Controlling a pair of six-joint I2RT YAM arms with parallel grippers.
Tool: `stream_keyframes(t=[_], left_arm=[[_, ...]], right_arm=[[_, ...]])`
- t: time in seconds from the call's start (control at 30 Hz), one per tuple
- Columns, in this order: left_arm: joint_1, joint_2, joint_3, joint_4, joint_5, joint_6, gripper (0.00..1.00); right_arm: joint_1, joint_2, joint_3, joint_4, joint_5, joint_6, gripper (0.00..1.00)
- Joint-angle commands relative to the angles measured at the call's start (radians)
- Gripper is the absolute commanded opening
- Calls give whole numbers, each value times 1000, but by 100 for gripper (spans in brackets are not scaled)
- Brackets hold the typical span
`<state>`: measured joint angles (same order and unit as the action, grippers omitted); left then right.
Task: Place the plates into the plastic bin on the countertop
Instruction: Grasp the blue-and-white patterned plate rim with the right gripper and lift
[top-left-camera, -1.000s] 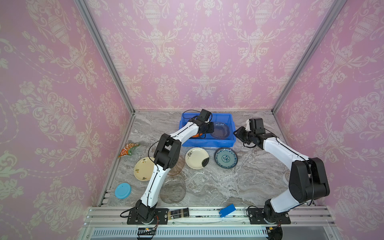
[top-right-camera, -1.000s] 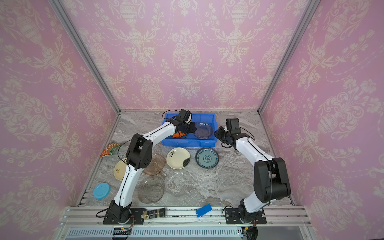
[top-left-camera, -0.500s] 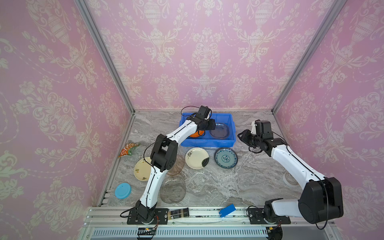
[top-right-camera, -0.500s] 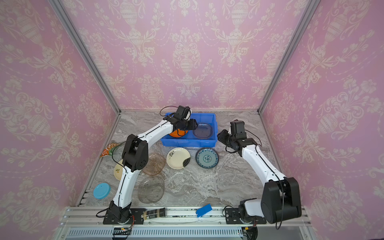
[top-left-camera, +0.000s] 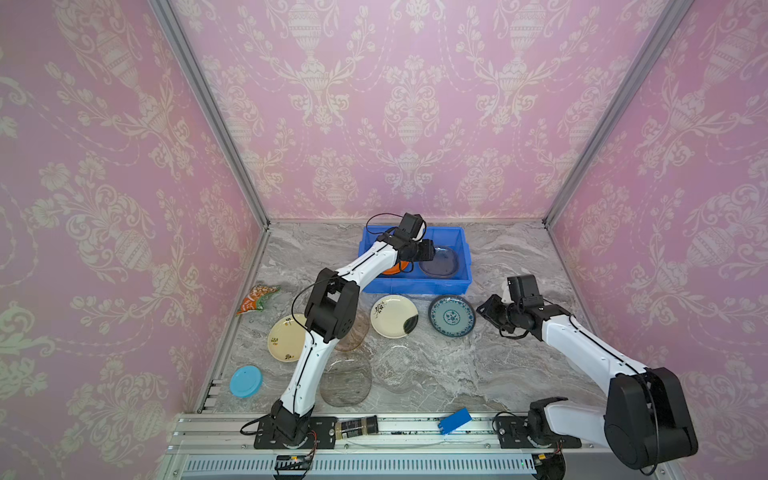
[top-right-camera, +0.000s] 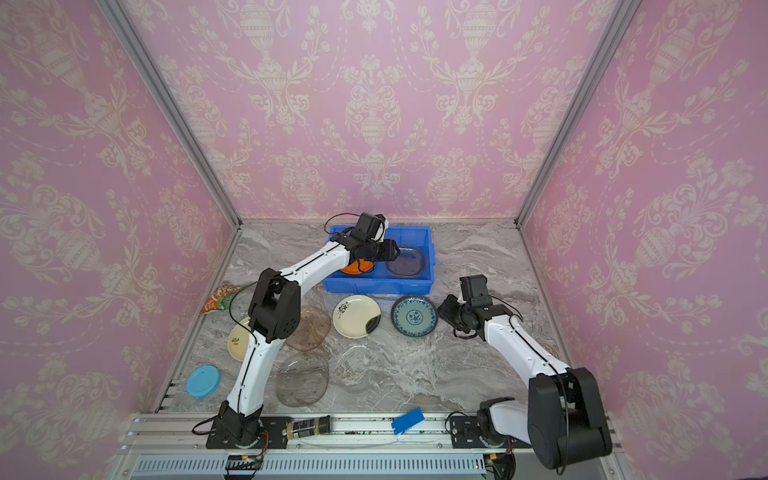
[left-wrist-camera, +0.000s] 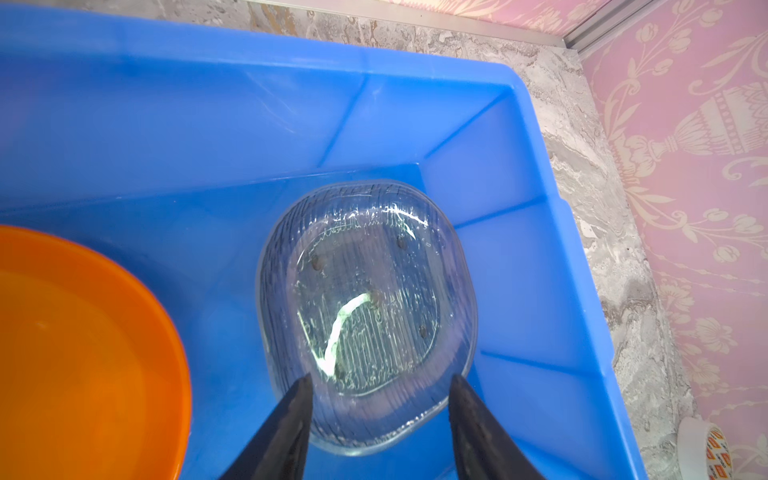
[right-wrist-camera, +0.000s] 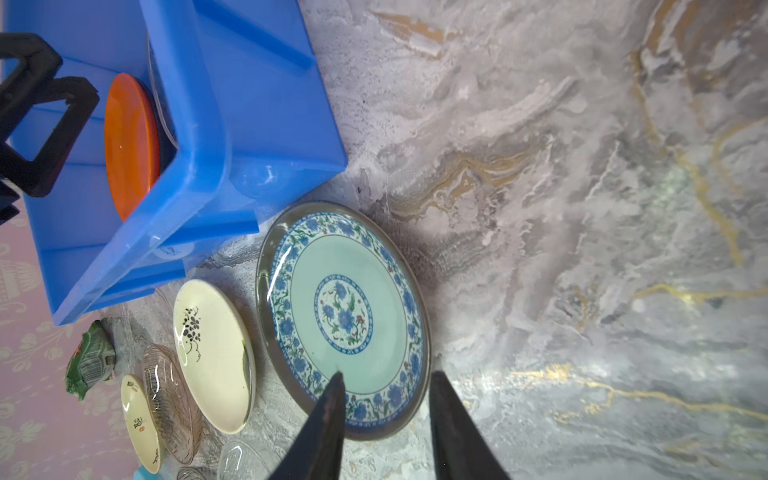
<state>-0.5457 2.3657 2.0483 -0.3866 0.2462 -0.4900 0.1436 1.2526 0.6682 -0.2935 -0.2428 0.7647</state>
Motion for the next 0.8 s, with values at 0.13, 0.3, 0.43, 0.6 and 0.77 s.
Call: stream_keyframes(t=[0.13, 0.3, 0.43, 0.6, 0.77], left_arm=[[-3, 136, 121, -10, 47, -4, 54], [-3, 174, 151, -20, 60, -20, 54], [-5, 172, 150, -20, 64, -28, 53], [-4, 130, 155, -24, 56, -11, 54], [-7, 75, 183, -50, 56, 12, 54]], right_arm=[[14, -18, -40, 71, -12, 48, 35], [17, -6, -56, 79, -15, 50, 35], [22, -4, -62, 89, -17, 54, 35], [25, 15, -63, 94, -13, 47, 35], [33, 52, -76, 120, -18, 53, 35]])
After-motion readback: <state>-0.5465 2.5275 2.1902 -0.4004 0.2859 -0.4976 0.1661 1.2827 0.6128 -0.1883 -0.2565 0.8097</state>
